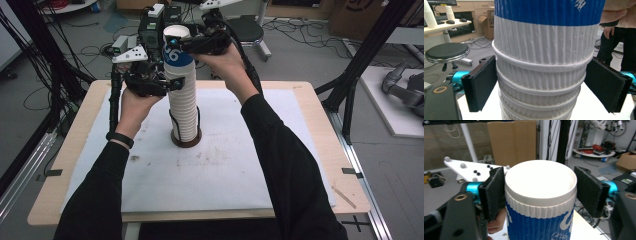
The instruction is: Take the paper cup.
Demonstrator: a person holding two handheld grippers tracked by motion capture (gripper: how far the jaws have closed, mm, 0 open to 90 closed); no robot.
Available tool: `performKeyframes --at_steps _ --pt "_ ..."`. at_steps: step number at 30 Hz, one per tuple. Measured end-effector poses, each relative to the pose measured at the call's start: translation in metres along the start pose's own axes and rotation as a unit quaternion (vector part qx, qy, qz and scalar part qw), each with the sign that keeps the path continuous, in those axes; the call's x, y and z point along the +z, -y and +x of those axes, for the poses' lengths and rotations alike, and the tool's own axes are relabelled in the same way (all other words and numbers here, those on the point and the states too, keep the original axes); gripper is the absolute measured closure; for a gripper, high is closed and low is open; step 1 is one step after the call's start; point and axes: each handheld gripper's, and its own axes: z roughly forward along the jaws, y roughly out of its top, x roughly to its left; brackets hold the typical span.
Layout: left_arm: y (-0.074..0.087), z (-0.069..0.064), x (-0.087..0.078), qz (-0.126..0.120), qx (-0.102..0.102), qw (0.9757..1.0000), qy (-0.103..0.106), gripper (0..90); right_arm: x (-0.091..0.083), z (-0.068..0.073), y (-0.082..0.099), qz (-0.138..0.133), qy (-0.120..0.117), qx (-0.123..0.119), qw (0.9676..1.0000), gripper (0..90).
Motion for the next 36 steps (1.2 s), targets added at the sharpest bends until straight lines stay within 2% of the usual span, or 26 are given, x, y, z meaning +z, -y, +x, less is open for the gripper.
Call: performKeyframes --at_steps 4,7,8,17,19,22,24,32,36 --pt "0.0 0.0 0.0 0.0 0.0 1.0 0.0 13.5 0.0 0.0 0.0 -0.001 0.0 -0.003 1.0 30.5" --pt "0.0 0.0 0.0 -0.001 0.001 1.0 0.0 13.5 -0.001 0.001 -0.002 -0.011 0.002 -0.006 0.9999 30.7" --pt "0.0 0.0 0.0 -0.001 0.002 1.0 0.0 13.5 -0.004 0.003 -0.004 -0.028 0.005 -0.01 0.9995 30.7" --pt "0.001 0.0 0.0 -0.002 0.0 1.0 0.001 13.5 -0.017 0.01 -0.021 -0.067 0.01 -0.025 0.9974 30.7" --pt "0.001 0.0 0.001 -0.003 0.0 1.0 0.0 13.5 -0.024 0.013 -0.028 -0.089 0.014 -0.03 0.9955 30.7" --pt "0.001 0.0 0.0 -0.002 0.001 1.0 0.001 13.5 -0.028 0.014 -0.032 -0.095 0.013 -0.032 0.9949 30.7" --pt "0.001 0.0 0.0 -0.002 0.001 1.0 0.0 13.5 -0.034 0.016 -0.038 -0.109 0.012 -0.036 0.9933 30.7" --pt "0.0 0.0 0.0 -0.003 0.0 1.0 0.0 13.4 -0.053 0.02 -0.045 -0.124 0.014 -0.048 0.991 30.7" --pt "0.0 0.0 0.0 -0.003 0.001 1.0 0.0 13.3 -0.064 0.019 -0.045 -0.121 0.015 -0.055 0.991 30.7"
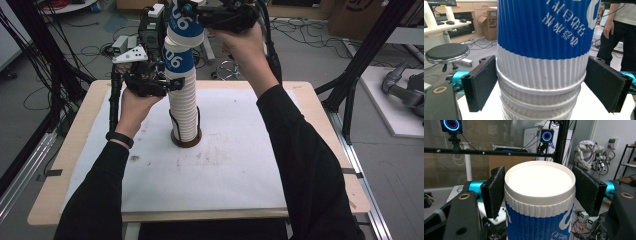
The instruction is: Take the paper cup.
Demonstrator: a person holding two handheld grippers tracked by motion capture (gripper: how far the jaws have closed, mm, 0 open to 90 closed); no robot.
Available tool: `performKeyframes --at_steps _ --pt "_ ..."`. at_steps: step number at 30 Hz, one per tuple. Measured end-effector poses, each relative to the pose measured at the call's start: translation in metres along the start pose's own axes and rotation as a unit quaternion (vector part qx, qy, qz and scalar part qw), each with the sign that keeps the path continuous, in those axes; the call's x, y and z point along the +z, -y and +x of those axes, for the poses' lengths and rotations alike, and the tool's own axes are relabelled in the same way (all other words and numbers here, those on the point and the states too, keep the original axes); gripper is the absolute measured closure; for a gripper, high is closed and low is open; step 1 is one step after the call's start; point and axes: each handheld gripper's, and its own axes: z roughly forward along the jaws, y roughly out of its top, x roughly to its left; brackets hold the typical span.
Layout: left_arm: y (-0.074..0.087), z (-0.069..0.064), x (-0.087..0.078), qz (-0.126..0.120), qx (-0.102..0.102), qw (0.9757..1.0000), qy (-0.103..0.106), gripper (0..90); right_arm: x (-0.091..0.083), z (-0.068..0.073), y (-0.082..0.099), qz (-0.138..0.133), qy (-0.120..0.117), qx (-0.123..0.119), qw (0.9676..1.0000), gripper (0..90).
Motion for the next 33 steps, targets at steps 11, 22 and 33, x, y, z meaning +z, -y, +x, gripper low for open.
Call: performKeyframes --at_steps 11,22,33 --pt "-0.002 -0.003 -0.002 0.012 0.001 0.9998 -0.018 9.1 -0.04 -0.008 0.012 0.003 0.008 -0.001 1.0 30.7" --pt "0.0 -0.014 -0.025 0.013 0.021 0.9989 -0.04 9.1 -0.075 -0.015 0.041 0.012 0.014 0.011 0.9998 30.7" --pt "0.012 -0.035 -0.051 0.005 0.042 0.998 -0.048 9.1 -0.106 -0.017 0.086 0.037 0.013 0.032 0.9987 30.7"
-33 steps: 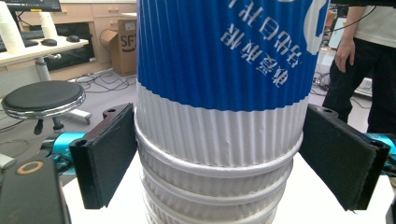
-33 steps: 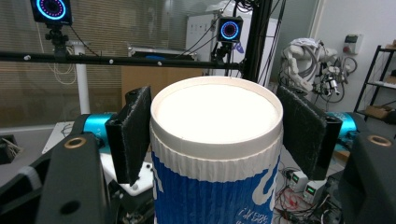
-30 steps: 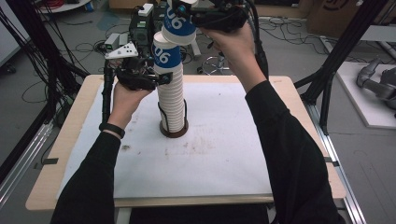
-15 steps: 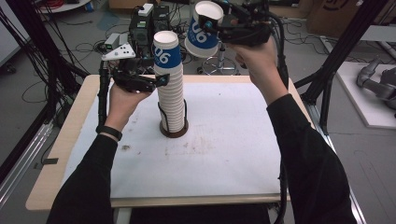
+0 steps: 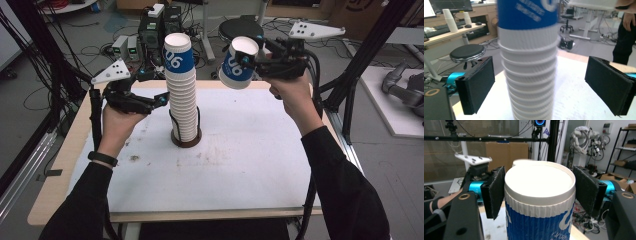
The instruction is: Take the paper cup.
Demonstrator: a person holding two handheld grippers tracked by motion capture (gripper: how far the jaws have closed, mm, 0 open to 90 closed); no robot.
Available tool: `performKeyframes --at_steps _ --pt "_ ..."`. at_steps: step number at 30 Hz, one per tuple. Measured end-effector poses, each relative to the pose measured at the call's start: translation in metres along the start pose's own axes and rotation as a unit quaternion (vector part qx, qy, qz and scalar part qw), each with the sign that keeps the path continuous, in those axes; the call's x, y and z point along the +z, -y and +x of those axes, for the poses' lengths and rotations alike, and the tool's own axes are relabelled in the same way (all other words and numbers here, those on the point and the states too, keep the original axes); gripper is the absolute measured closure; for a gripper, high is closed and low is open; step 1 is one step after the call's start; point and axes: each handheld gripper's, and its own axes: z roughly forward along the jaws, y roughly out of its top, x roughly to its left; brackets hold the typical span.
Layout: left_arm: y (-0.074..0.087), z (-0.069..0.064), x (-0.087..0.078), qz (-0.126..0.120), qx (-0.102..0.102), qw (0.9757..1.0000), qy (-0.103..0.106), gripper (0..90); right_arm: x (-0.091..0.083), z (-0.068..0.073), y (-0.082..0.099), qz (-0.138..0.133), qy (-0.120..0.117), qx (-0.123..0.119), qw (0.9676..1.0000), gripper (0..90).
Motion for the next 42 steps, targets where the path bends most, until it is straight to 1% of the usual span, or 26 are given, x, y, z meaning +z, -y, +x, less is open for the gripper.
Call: performKeyframes --at_steps 1,2,3,5,6,8,12,14,16,18,20,21,22,24,25,28,30,32,34,36,38,39,40,42 --pt "0.001 -0.002 -0.001 0.0 0.001 1.0 0.0 9.1 0.0 0.0 0.0 0.0 0.0 0.0 1.0 30.7" --pt "0.003 -0.006 -0.003 -0.002 0.003 1.0 0.003 9.1 -0.001 0.0 0.003 0.002 -0.001 0.001 1.0 30.7" --pt "0.004 -0.009 -0.004 -0.002 0.006 1.0 0.004 9.1 -0.003 0.0 0.011 0.003 -0.008 0.008 0.9999 30.7" --pt "0.007 -0.014 -0.004 -0.001 0.006 1.0 0.007 9.1 -0.005 0.001 0.021 0.009 -0.009 0.011 0.9999 30.7" --pt "0.008 -0.016 -0.004 0.003 0.005 0.9999 0.012 9.1 -0.006 0.001 0.026 0.01 -0.009 0.015 0.9998 30.7" --pt "0.012 -0.021 -0.004 -0.006 0.006 0.9998 0.02 9.1 -0.008 0.003 0.036 0.016 -0.01 0.016 0.9997 30.8" --pt "0.019 -0.033 -0.002 -0.01 0.009 0.9993 0.036 9.1 -0.014 0.007 0.051 0.02 -0.01 0.017 0.9996 30.7" --pt "0.022 -0.038 0.0 -0.013 0.005 0.9989 0.045 9.1 -0.017 0.009 0.06 0.019 -0.013 0.024 0.9994 30.7" --pt "0.026 -0.042 0.002 -0.013 0.003 0.9984 0.055 9.1 -0.019 0.011 0.069 0.024 -0.013 0.028 0.9992 30.7" --pt "0.031 -0.046 0.006 -0.014 -0.004 0.9978 0.064 9.2 -0.023 0.014 0.08 0.022 -0.017 0.035 0.999 30.7" --pt "0.037 -0.05 0.01 -0.011 -0.005 0.9975 0.069 9.2 -0.024 0.015 0.083 0.022 -0.015 0.037 0.999 30.7" --pt "0.04 -0.052 0.012 -0.011 -0.006 0.9972 0.074 9.2 -0.025 0.015 0.087 0.02 -0.022 0.045 0.9985 30.7" --pt "0.043 -0.054 0.014 -0.013 -0.007 0.9969 0.077 9.1 -0.027 0.016 0.091 0.019 -0.031 0.048 0.9982 30.7" --pt "0.049 -0.057 0.018 -0.011 -0.008 0.9966 0.081 9.2 -0.03 0.018 0.096 0.021 -0.028 0.044 0.9984 30.7" --pt "0.052 -0.059 0.02 -0.009 -0.009 0.9964 0.083 9.2 -0.032 0.019 0.1 0.019 -0.033 0.048 0.9981 30.7" --pt "0.059 -0.062 0.025 -0.009 -0.012 0.9955 0.094 9.3 -0.036 0.021 0.11 0.025 -0.031 0.051 0.9979 30.7" --pt "0.063 -0.065 0.027 -0.004 -0.013 0.9949 0.1 9.4 -0.038 0.022 0.118 0.03 -0.029 0.056 0.9976 30.7" --pt "0.068 -0.067 0.028 0.002 -0.012 0.9948 0.101 9.7 -0.039 0.024 0.124 0.031 -0.03 0.059 0.9973 30.7" --pt "0.072 -0.069 0.029 -0.001 -0.015 0.9946 0.103 9.7 -0.04 0.026 0.134 0.034 -0.03 0.063 0.997 30.7" --pt "0.077 -0.071 0.03 0.004 -0.016 0.9946 0.102 9.7 -0.04 0.029 0.141 0.034 -0.03 0.064 0.9969 30.7" --pt "0.081 -0.072 0.031 0.006 -0.018 0.9942 0.106 9.7 -0.039 0.03 0.146 0.038 -0.031 0.066 0.9966 30.7" --pt "0.083 -0.073 0.032 0.009 -0.02 0.9943 0.104 9.8 -0.039 0.032 0.148 0.038 -0.031 0.07 0.9964 30.7" --pt "0.085 -0.074 0.033 0.01 -0.02 0.9941 0.107 9.8 -0.039 0.032 0.151 0.036 -0.031 0.069 0.9965 30.7" --pt "0.087 -0.075 0.035 0.01 -0.019 0.9934 0.112 9.8 -0.038 0.033 0.153 0.043 -0.03 0.065 0.9965 30.7"
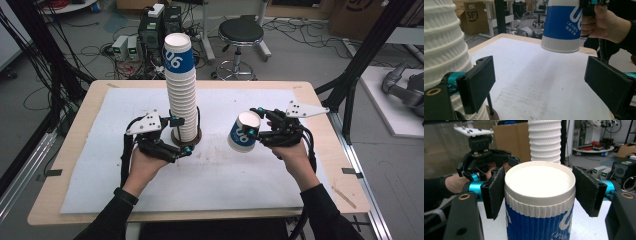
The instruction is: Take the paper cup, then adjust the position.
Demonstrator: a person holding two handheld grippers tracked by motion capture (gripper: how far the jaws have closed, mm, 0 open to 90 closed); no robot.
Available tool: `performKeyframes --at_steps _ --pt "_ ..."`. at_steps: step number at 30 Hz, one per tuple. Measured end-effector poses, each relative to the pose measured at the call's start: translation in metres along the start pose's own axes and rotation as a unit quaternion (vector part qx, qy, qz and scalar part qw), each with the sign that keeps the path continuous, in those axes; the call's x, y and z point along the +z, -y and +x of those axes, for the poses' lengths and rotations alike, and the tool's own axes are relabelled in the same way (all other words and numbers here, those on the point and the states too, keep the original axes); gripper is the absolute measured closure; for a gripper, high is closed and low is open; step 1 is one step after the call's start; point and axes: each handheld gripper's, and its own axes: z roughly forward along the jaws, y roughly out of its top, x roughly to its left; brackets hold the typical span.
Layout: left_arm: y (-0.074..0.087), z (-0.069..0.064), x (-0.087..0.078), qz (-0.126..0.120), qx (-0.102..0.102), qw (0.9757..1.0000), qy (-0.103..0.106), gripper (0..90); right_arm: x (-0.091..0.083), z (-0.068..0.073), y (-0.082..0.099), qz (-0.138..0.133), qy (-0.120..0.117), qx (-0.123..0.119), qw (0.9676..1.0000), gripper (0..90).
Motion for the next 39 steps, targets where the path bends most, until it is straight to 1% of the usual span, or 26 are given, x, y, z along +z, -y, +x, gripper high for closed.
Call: performKeyframes --at_steps 2,4,6,8,12,18,19,20,24,25,27,29,30,33,35,37,39 --pt "0.002 -0.001 0.002 0.001 0.001 1.0 0.0 9.8 0.001 -0.001 0.002 0.0 0.0 -0.001 1.0 30.7" --pt "0.003 -0.001 0.004 -0.004 -0.004 1.0 0.003 9.8 0.001 -0.001 0.002 0.001 -0.001 0.004 1.0 30.7" --pt "0.004 -0.001 0.004 -0.004 0.002 1.0 -0.001 9.8 0.0 -0.001 0.003 -0.001 0.0 0.003 1.0 30.7" --pt "0.004 0.0 0.005 -0.007 -0.001 1.0 -0.001 9.8 -0.001 -0.001 0.004 0.001 0.001 0.004 1.0 30.7" --pt "0.004 0.0 0.007 -0.007 0.0 1.0 -0.001 10.1 -0.004 -0.002 0.006 0.001 0.005 0.008 1.0 30.7" --pt "0.004 0.0 0.009 -0.005 -0.002 1.0 0.003 10.6 -0.005 -0.003 0.007 0.0 0.007 0.006 1.0 30.7" --pt "0.004 -0.001 0.011 -0.009 -0.007 0.9999 0.007 10.6 -0.005 -0.003 0.007 0.001 0.005 0.007 1.0 30.7" --pt "0.004 -0.001 0.011 -0.009 -0.005 0.9999 0.012 10.6 -0.005 -0.003 0.008 0.002 0.005 0.006 1.0 30.7" --pt "0.004 -0.003 0.018 -0.008 -0.012 0.9994 0.032 10.6 -0.004 -0.003 0.008 0.002 0.0 0.008 1.0 30.7" --pt "0.004 -0.004 0.021 -0.01 -0.016 0.9991 0.038 10.6 -0.004 -0.003 0.008 0.001 -0.001 0.008 1.0 30.7" --pt "0.004 -0.006 0.025 -0.012 -0.017 0.9987 0.046 10.2 -0.004 -0.002 0.008 -0.004 -0.007 0.012 0.9999 30.7" --pt "0.004 -0.008 0.03 -0.009 -0.017 0.9984 0.054 10.2 -0.003 -0.002 0.008 -0.007 -0.012 0.011 0.9998 30.7" --pt "0.004 -0.009 0.032 -0.01 -0.022 0.9981 0.056 10.2 -0.003 -0.001 0.008 -0.005 -0.015 0.013 0.9998 30.7" --pt "0.004 -0.011 0.038 -0.013 -0.025 0.9973 0.068 10.2 -0.001 0.0 0.008 -0.006 -0.019 0.011 0.9997 30.7" --pt "0.005 -0.012 0.042 -0.016 -0.031 0.9963 0.079 10.1 0.0 0.001 0.009 -0.005 -0.02 0.011 0.9997 30.7" --pt "0.005 -0.013 0.046 -0.013 -0.033 0.9959 0.084 10.0 0.001 0.001 0.009 -0.003 -0.024 0.011 0.9996 30.7" --pt "0.005 -0.016 0.052 -0.007 -0.029 0.9951 0.094 10.0 0.003 0.003 0.009 0.0 -0.028 0.011 0.9995 30.7"
